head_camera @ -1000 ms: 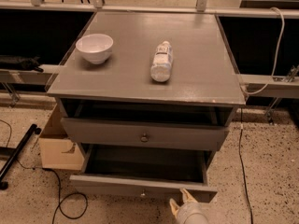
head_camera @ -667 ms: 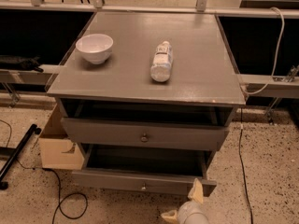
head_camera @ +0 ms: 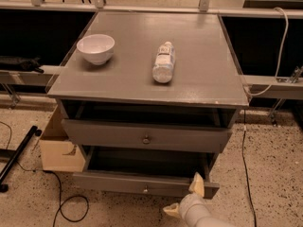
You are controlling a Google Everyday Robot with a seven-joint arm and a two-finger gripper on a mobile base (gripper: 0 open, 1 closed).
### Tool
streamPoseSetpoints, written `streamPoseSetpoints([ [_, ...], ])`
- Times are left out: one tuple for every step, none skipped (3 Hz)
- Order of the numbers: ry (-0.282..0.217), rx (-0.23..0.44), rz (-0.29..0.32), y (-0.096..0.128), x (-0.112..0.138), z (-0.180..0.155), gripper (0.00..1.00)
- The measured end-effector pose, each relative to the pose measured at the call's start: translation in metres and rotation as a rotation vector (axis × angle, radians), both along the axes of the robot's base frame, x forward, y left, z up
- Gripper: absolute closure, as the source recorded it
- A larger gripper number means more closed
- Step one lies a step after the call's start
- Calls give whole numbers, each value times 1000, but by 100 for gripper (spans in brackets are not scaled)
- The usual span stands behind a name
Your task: Open middle drawer
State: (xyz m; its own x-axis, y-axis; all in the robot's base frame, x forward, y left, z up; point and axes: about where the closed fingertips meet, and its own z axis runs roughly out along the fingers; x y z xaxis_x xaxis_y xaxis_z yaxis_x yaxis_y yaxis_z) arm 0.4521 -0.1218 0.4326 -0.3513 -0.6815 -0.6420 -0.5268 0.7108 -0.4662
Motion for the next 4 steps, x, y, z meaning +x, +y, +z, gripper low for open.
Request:
streamPoseSetpoints([
  [0, -23, 11, -3, 2, -2, 0],
  [-5, -102, 117, -10, 8, -3, 0],
  [7, -94, 159, -5, 4, -6, 0],
  [-2, -76, 169, 7, 5, -7, 0],
])
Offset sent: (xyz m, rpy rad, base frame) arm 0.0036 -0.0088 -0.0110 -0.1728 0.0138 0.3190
